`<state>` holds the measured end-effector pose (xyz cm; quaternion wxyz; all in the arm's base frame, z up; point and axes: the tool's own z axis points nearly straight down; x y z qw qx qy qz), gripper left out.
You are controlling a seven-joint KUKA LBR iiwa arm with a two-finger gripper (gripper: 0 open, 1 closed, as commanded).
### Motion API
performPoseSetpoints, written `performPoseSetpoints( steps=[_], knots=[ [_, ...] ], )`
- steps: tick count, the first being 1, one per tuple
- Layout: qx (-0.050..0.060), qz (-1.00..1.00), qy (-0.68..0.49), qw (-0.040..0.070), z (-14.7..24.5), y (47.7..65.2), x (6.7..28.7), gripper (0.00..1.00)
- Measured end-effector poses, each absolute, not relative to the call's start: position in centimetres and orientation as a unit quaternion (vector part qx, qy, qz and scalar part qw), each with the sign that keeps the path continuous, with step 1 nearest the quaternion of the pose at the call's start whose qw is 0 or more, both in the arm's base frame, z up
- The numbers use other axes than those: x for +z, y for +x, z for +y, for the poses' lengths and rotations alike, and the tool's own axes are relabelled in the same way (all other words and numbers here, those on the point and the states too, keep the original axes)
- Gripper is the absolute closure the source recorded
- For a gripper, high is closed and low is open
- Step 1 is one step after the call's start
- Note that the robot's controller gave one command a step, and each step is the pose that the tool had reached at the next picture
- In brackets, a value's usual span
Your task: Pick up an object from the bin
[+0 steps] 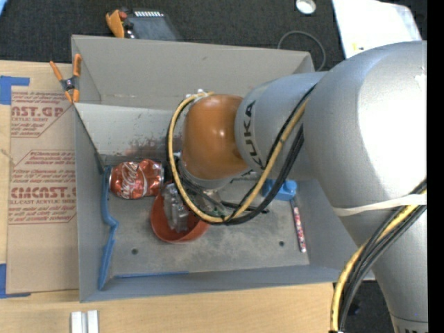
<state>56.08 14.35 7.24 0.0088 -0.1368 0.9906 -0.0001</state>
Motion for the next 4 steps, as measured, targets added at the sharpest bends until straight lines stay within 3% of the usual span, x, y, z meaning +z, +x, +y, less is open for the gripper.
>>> performPoseSetpoints(
  steps=[1, 2, 3, 4],
  knots=[
    [0.001, 0.988, -0.153, 0.008, 17.0, 57.7, 7.2, 1.00],
    [0.001, 0.985, -0.173, 0.008, 16.6, 58.5, 7.2, 1.00],
    [0.002, 0.992, -0.125, 0.005, 12.8, 57.1, 13.0, 1.00],
    [0.003, 0.984, -0.181, 0.007, 12.8, 58.1, 7.2, 0.00]
  ],
)
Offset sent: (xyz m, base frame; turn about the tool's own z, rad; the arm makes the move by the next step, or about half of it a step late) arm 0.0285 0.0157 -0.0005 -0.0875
